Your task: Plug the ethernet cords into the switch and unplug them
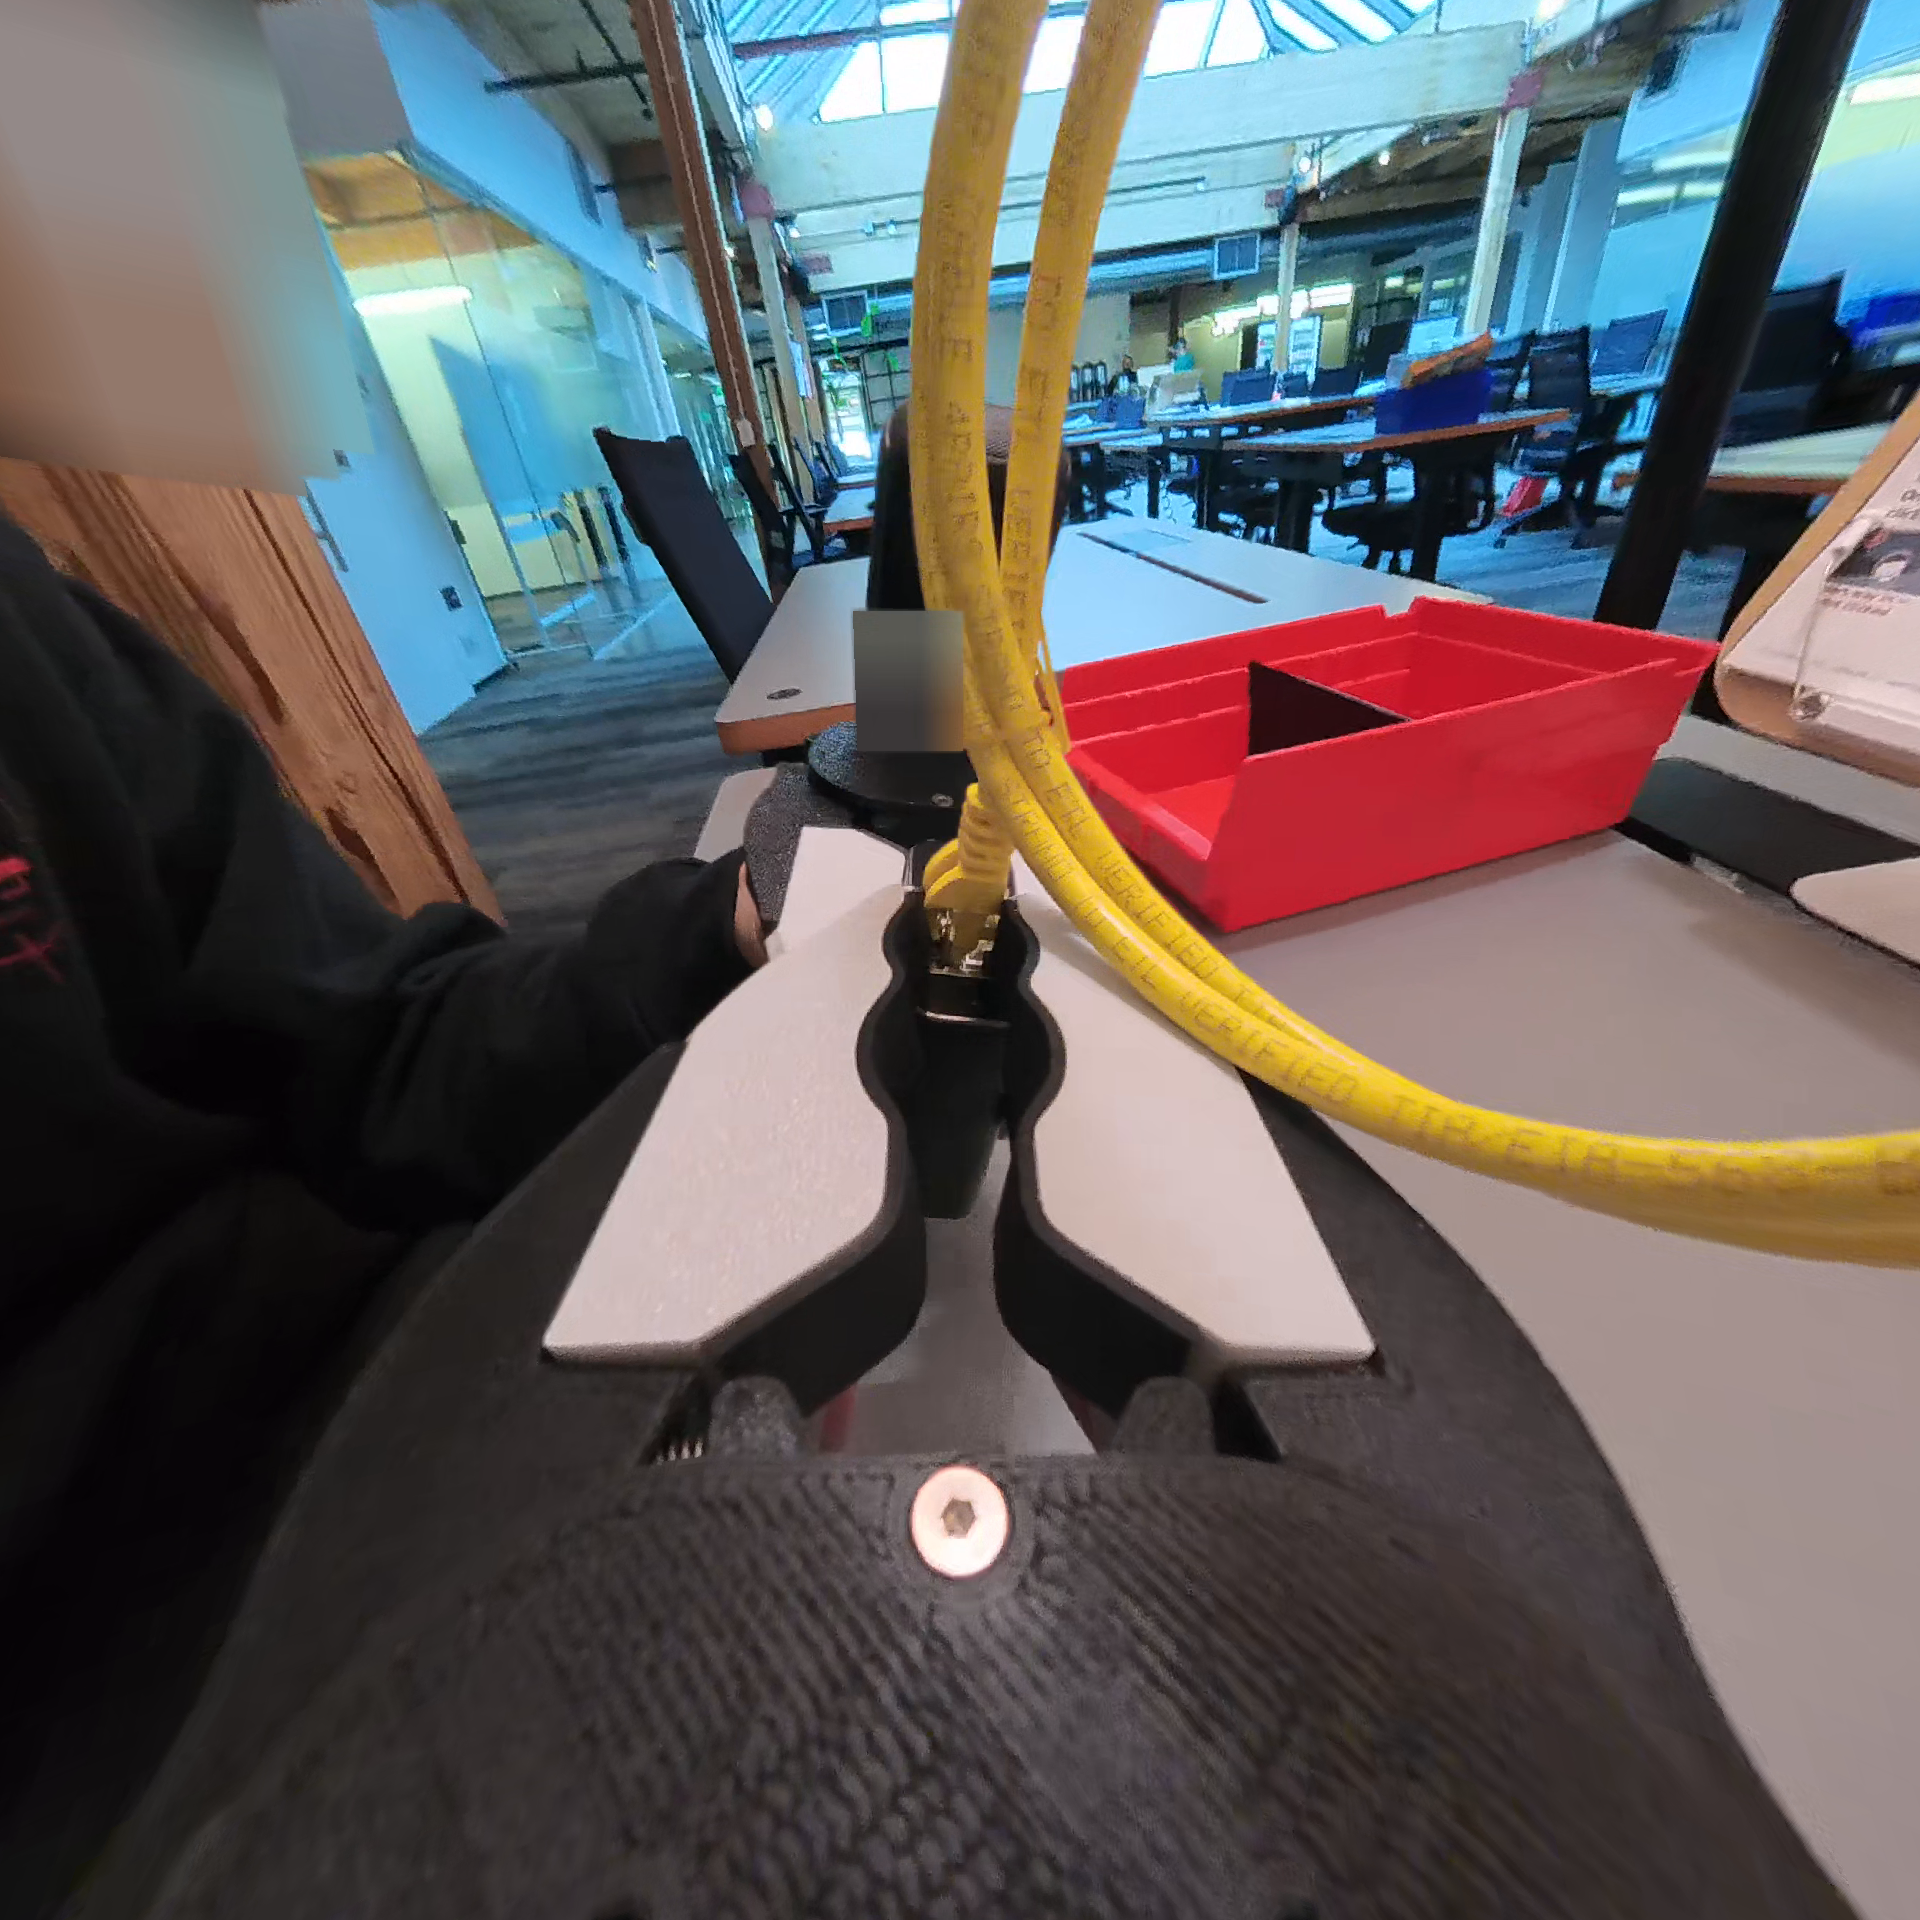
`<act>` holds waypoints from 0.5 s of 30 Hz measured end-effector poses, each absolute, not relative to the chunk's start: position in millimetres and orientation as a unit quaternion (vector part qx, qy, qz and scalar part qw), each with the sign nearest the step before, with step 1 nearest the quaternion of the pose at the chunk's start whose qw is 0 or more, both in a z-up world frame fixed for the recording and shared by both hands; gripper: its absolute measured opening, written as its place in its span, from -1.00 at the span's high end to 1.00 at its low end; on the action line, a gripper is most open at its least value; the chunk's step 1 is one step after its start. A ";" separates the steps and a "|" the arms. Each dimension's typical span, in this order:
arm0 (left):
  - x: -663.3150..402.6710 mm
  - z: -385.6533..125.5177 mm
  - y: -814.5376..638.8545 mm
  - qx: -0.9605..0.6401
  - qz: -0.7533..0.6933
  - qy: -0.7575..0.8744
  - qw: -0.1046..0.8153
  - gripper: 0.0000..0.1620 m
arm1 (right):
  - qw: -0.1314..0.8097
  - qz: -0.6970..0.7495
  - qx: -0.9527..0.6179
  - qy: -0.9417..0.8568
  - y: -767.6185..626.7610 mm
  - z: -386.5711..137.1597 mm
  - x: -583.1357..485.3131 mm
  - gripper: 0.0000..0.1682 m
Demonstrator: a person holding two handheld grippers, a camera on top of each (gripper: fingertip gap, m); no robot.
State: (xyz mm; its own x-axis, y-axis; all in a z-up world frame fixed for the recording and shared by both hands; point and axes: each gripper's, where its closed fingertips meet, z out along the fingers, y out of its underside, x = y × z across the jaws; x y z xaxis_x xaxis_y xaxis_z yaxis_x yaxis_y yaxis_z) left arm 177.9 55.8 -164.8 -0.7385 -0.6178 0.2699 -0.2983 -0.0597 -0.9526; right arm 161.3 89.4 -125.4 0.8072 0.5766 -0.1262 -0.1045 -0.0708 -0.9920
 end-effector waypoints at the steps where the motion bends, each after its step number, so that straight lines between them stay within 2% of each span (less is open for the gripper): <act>1: 177.3 -163.3 53.6 -0.340 -0.656 0.666 0.107 0.66 | 0.657 0.265 -0.686 -0.166 88.7 -125.2 162.0 0.84; 6: 179.2 -161.8 49.0 -0.343 -0.693 0.632 0.051 0.65 | 0.638 0.232 -0.713 -0.173 88.8 -127.5 167.2 0.84; 11: 185.2 -163.7 55.0 -0.341 -0.663 0.655 0.124 0.66 | 0.629 0.258 -0.715 -0.163 89.6 -126.1 167.9 0.85; 15: 185.6 -164.3 54.9 -0.344 -0.673 0.646 0.110 0.65 | 0.632 0.287 -0.708 -0.131 91.6 -126.2 170.1 0.86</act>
